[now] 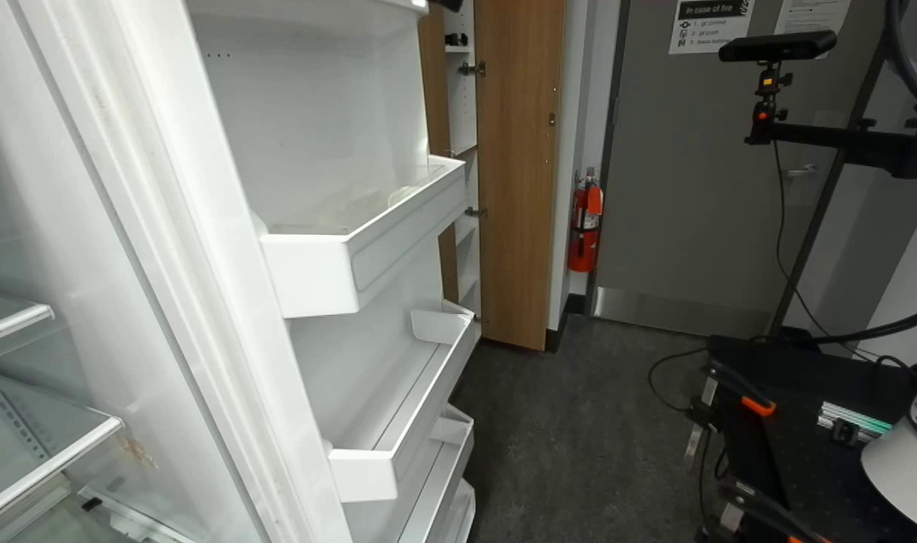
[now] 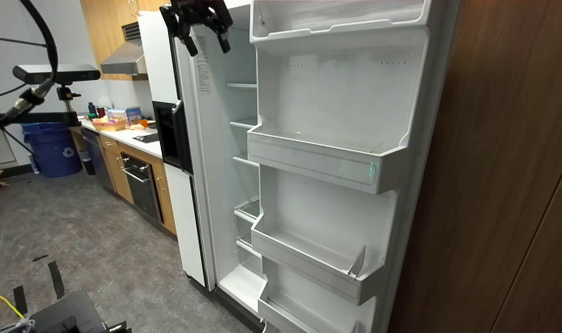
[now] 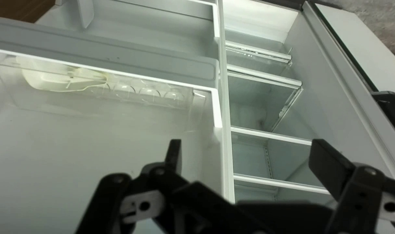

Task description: Close the lid of the first top shelf

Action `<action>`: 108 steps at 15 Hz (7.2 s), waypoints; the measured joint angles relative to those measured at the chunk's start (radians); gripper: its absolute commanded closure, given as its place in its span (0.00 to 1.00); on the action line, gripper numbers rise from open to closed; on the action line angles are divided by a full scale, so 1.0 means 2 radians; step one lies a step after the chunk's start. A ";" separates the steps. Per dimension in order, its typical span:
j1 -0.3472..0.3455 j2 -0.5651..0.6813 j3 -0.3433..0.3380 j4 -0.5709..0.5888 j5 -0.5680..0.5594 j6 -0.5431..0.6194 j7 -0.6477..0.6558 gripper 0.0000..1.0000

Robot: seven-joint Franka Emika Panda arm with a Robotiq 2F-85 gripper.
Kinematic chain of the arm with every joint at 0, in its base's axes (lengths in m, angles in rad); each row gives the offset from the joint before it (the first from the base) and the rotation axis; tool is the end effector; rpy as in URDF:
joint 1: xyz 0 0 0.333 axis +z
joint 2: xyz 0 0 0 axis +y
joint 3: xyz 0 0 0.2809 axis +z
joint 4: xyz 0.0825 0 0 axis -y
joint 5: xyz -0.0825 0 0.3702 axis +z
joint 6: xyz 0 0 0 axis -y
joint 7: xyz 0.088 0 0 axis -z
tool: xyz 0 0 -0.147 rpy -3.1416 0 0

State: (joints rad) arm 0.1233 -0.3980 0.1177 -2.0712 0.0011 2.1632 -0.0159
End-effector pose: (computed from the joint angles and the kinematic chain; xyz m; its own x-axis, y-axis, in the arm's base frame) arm 0.4756 0.1239 0.5784 0.8513 0.2386 0.4672 0.2430 -0.9686 0.0519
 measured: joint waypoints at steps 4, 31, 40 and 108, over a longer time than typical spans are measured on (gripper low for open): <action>0.000 0.018 0.005 0.058 -0.001 -0.047 0.000 0.00; -0.033 0.100 -0.057 0.244 -0.020 -0.028 -0.072 0.00; -0.030 0.202 -0.024 0.332 -0.046 0.043 -0.027 0.42; -0.037 0.166 -0.027 0.221 -0.096 0.171 -0.043 1.00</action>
State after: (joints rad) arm 0.0486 -0.0655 0.0628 -1.6295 -0.1916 2.5054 -0.1023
